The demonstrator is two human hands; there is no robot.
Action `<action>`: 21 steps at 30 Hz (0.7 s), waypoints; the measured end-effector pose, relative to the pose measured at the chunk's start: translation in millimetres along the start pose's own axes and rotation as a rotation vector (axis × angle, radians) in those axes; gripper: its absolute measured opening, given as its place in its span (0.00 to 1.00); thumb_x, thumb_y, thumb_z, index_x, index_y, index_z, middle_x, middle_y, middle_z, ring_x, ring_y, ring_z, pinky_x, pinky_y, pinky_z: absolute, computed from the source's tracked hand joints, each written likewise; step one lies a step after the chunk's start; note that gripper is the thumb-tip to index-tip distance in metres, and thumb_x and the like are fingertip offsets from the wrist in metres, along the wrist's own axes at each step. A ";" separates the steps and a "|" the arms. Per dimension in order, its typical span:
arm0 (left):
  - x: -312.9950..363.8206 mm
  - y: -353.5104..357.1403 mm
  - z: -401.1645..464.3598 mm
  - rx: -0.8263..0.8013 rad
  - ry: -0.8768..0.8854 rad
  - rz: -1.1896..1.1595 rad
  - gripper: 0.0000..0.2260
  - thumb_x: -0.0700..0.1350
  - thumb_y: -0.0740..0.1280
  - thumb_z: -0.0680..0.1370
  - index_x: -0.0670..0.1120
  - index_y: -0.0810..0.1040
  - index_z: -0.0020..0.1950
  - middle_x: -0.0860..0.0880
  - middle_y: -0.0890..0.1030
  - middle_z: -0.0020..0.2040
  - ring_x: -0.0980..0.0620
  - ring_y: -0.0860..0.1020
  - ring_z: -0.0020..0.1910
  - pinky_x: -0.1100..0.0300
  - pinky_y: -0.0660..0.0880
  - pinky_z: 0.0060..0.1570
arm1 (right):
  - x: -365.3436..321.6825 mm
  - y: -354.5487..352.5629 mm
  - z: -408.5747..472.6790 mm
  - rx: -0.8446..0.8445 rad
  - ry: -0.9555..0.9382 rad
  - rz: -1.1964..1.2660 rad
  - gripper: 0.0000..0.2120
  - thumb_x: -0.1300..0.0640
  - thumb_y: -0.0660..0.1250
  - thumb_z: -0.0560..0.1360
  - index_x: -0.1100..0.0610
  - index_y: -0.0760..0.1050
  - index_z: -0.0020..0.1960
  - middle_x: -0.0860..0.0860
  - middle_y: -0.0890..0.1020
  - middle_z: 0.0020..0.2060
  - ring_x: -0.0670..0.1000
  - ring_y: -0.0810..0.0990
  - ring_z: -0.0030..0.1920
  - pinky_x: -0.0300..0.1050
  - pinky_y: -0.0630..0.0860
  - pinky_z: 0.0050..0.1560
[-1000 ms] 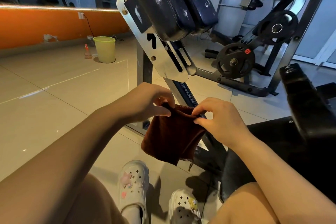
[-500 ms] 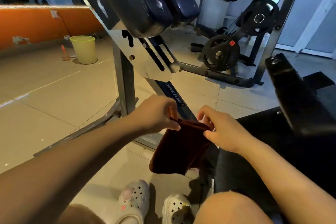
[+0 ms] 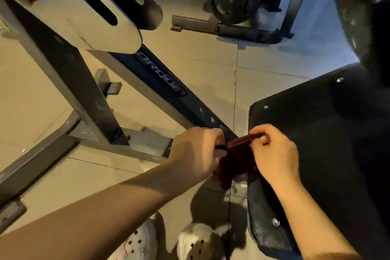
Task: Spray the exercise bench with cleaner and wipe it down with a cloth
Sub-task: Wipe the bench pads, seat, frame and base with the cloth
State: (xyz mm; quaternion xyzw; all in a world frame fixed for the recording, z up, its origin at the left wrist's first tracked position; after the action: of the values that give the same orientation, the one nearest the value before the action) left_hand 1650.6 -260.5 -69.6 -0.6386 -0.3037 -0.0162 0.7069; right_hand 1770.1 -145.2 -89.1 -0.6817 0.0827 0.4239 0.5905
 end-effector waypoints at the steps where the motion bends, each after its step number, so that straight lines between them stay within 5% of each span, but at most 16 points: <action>1: -1.4 -3.6 10.4 0.016 0.012 0.100 0.07 0.51 0.61 0.81 0.53 0.74 0.57 0.53 0.78 0.52 0.51 0.76 0.55 0.53 0.73 0.55 | -6.3 5.5 10.8 0.012 -0.027 0.053 0.11 0.63 0.62 0.79 0.47 0.76 0.52 0.43 0.79 0.41 0.49 0.80 0.49 0.44 0.77 0.51; 6: -27.6 -39.8 24.3 0.367 0.289 0.580 0.14 0.48 0.66 0.71 0.47 0.81 0.56 0.46 0.83 0.52 0.43 0.80 0.55 0.46 0.60 0.61 | -42.8 89.3 54.9 -0.080 -0.182 0.255 0.20 0.59 0.62 0.80 0.48 0.67 0.71 0.50 0.76 0.64 0.50 0.74 0.64 0.45 0.71 0.63; 8: -63.6 -40.6 18.6 0.318 0.271 0.727 0.22 0.51 0.63 0.75 0.46 0.75 0.67 0.42 0.77 0.66 0.41 0.71 0.69 0.40 0.48 0.72 | -42.9 122.8 52.2 -0.094 -0.106 0.448 0.23 0.49 0.56 0.82 0.44 0.57 0.77 0.48 0.71 0.71 0.45 0.70 0.67 0.46 0.68 0.66; 11: -95.8 -46.6 13.7 0.241 0.173 0.823 0.27 0.56 0.52 0.79 0.46 0.65 0.75 0.41 0.65 0.74 0.40 0.56 0.76 0.40 0.36 0.74 | -21.7 139.5 42.6 0.040 -0.093 0.468 0.27 0.39 0.46 0.79 0.44 0.60 0.76 0.43 0.68 0.73 0.39 0.64 0.70 0.47 0.58 0.74; 14: -97.5 -45.8 12.8 0.232 0.141 0.832 0.28 0.58 0.50 0.79 0.44 0.66 0.74 0.42 0.64 0.74 0.41 0.56 0.75 0.42 0.36 0.74 | 26.8 145.4 39.6 -0.002 -0.116 0.314 0.27 0.36 0.40 0.78 0.42 0.55 0.74 0.41 0.60 0.75 0.38 0.53 0.75 0.50 0.45 0.78; 17: -95.5 -43.0 14.0 0.289 0.147 0.840 0.28 0.57 0.49 0.80 0.43 0.67 0.74 0.41 0.64 0.74 0.41 0.57 0.75 0.43 0.38 0.75 | 72.1 147.0 45.9 -0.095 -0.002 0.180 0.27 0.34 0.37 0.78 0.44 0.47 0.74 0.46 0.56 0.77 0.43 0.50 0.77 0.55 0.48 0.78; 19: -95.1 -38.8 16.0 0.297 0.145 0.816 0.27 0.56 0.50 0.80 0.42 0.68 0.73 0.40 0.67 0.73 0.41 0.59 0.75 0.42 0.40 0.75 | 69.1 148.4 47.1 -0.155 0.036 0.069 0.20 0.43 0.40 0.83 0.44 0.43 0.73 0.47 0.52 0.79 0.42 0.45 0.77 0.55 0.47 0.78; 21: -92.6 -36.6 16.7 0.327 0.130 0.801 0.26 0.54 0.51 0.81 0.41 0.68 0.73 0.39 0.68 0.72 0.41 0.60 0.75 0.43 0.41 0.75 | 40.4 149.2 46.9 -0.185 -0.019 0.112 0.23 0.39 0.37 0.81 0.42 0.41 0.73 0.42 0.48 0.78 0.40 0.42 0.76 0.54 0.42 0.78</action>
State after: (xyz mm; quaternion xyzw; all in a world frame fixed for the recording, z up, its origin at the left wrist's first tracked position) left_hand 1553.4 -285.8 -78.6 -0.5835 0.0145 0.2674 0.7667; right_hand 1681.4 -131.5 -223.4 -0.7236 0.0757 0.4687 0.5011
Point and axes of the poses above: each hand's wrist, its own z-axis towards the middle knuckle, its own y-axis out of the palm, x = y × z, the point moved 5 cm from there along z, towards the middle knuckle
